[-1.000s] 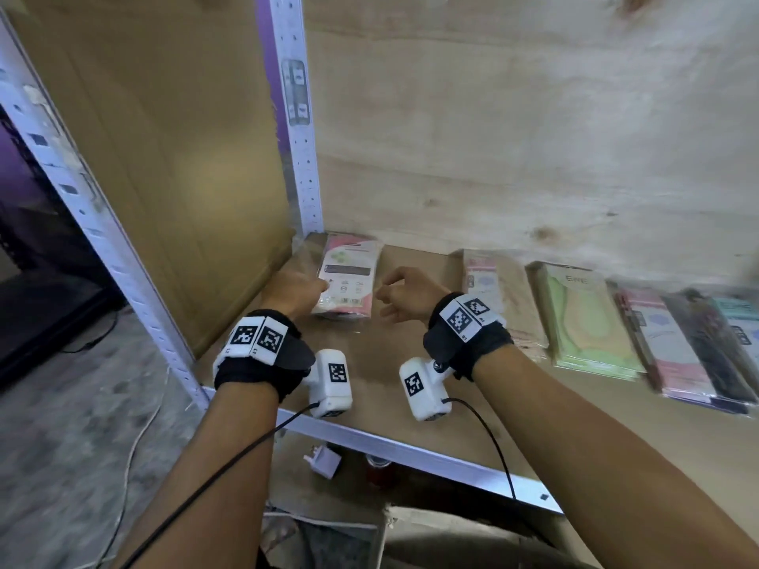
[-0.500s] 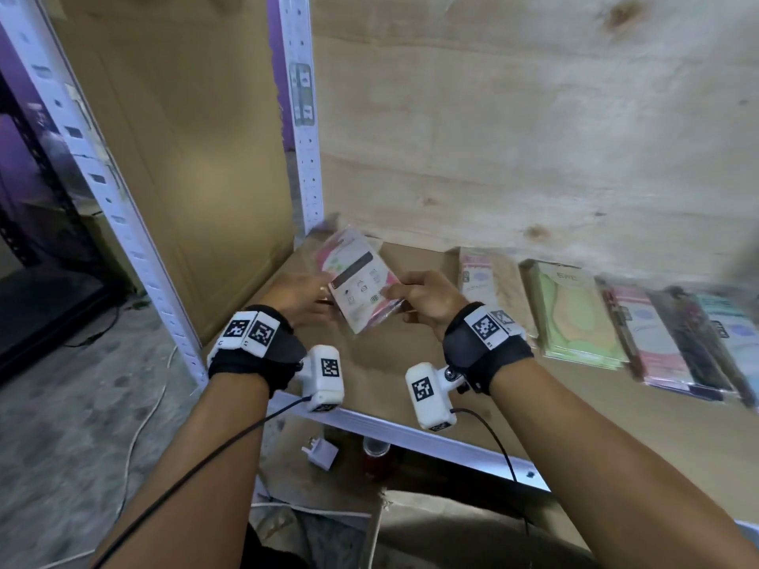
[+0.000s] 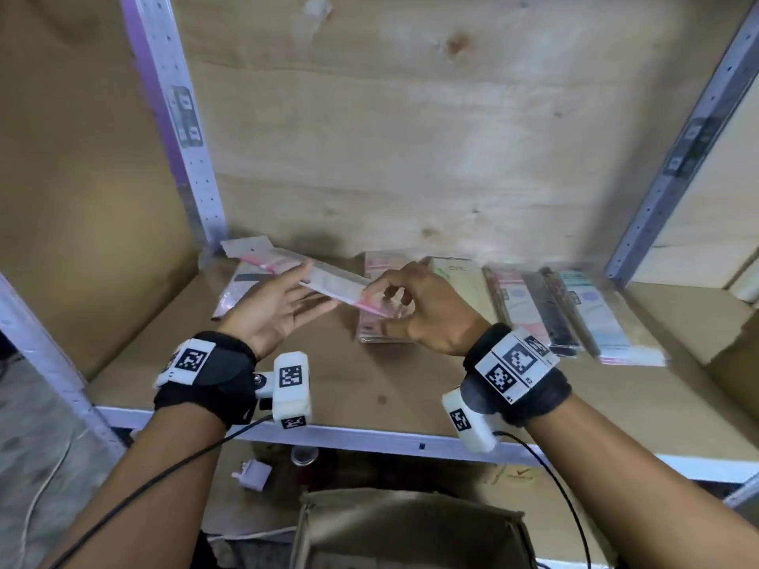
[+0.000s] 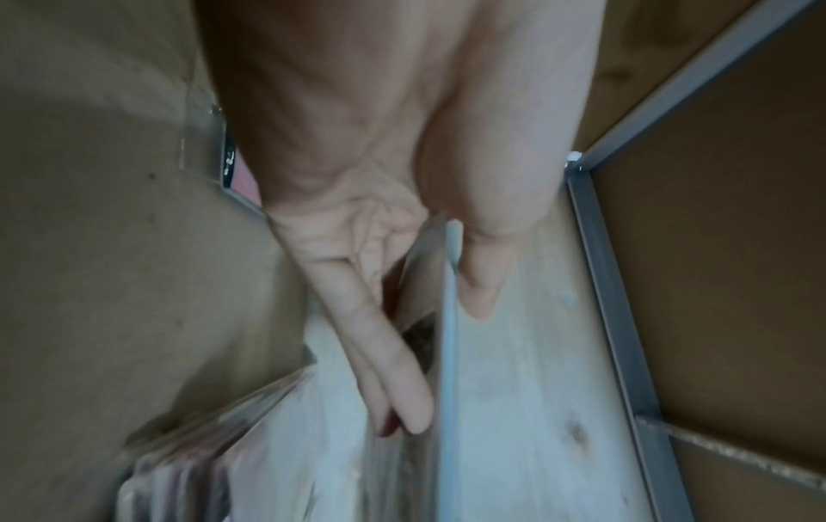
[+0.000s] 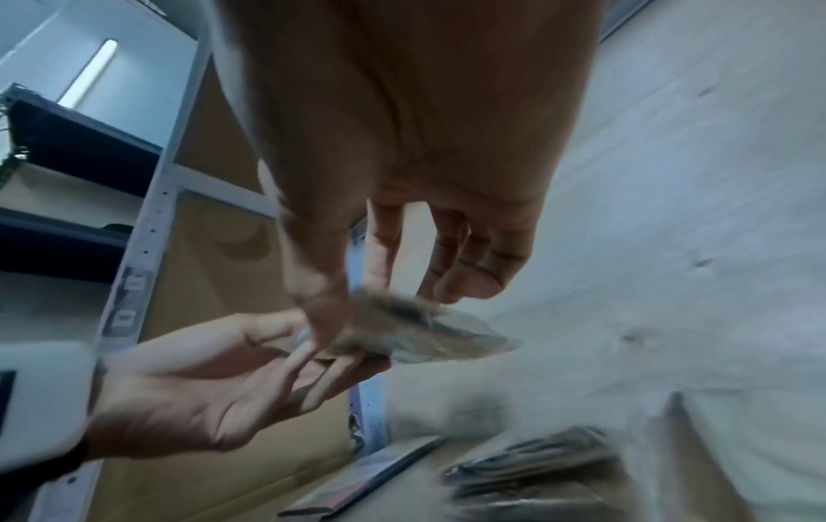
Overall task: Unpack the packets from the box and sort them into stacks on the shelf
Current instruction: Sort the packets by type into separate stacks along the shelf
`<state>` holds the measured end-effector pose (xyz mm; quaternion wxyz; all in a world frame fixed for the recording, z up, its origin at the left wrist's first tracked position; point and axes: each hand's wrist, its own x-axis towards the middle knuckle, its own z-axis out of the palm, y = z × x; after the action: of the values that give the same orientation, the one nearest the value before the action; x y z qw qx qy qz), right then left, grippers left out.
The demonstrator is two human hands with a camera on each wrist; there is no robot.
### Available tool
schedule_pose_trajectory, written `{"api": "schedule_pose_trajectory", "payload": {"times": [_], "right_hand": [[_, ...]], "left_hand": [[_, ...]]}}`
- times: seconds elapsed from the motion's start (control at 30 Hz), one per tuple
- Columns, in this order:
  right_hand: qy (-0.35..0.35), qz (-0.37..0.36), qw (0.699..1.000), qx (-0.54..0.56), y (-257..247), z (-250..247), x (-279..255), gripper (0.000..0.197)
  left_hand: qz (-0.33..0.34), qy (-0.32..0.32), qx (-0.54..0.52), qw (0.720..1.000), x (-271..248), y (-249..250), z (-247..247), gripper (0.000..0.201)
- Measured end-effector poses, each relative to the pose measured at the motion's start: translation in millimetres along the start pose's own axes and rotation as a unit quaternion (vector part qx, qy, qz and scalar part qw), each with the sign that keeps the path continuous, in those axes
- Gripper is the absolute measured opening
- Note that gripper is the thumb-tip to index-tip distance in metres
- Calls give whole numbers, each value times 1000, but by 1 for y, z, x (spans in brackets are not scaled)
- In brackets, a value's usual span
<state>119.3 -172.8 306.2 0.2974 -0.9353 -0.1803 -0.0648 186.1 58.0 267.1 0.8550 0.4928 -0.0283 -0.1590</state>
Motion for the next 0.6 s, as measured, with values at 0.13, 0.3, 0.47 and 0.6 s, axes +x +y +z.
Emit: {"api": "schedule_pose_trajectory", "payload": {"times": [0.13,0.3,0.47,0.6], "right_hand": [[52,55,995,72,32,-16,-12,35],[94,165,957,220,79,-25,-25,24],[-24,205,913,353,111,-32,-48,20],[-4,189,909,373,126,-45,-58,26]], "left_hand": [[-12,20,38,999,7,-18,16,25],[-24,-43,68,996,12,-39,46,26],[-30,-79,131,988,23,-60,70,30],[98,40,107,989,38,-53,62,22]]}}
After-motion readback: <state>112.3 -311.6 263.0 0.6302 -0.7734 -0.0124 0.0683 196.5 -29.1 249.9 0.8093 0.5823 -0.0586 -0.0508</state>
